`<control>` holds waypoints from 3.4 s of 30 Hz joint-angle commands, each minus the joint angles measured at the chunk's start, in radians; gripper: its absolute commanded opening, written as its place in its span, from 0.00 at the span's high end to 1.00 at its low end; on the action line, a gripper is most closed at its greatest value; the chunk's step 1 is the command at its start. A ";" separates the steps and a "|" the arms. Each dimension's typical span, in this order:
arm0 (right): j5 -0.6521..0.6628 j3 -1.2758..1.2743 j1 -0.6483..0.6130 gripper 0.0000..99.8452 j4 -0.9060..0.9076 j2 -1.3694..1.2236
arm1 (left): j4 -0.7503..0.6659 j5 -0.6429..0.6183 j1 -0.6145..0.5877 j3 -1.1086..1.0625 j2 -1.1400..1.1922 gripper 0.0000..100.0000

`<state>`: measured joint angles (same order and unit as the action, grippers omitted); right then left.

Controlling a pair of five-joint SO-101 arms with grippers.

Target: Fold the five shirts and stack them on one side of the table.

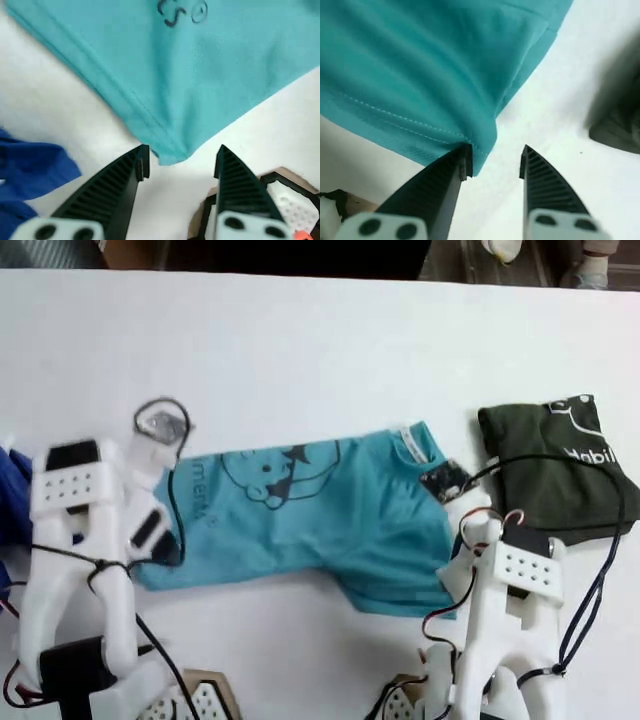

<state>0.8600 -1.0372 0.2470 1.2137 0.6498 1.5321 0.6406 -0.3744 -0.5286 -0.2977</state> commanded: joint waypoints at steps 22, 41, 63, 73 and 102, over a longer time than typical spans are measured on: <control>-0.407 0.552 -0.464 0.98 -0.355 -0.519 | -0.176 -0.376 0.157 0.645 0.680 0.76; -0.400 0.907 -0.325 0.98 -0.409 -1.079 | -0.176 -0.368 -0.023 0.905 0.980 0.76; -0.400 1.112 -0.329 0.98 -0.372 -1.081 | 0.213 -0.371 0.008 1.966 1.511 0.76; -0.400 1.112 -0.358 0.98 -0.251 -1.078 | 0.255 -0.371 -0.005 2.144 1.498 0.76; -0.399 1.037 -0.246 0.98 -0.209 -1.026 | 0.221 -0.371 0.080 1.554 1.298 0.76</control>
<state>0.4626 -0.0153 0.0031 0.9789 -0.4457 1.7331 0.2693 -0.3069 1.0242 1.0710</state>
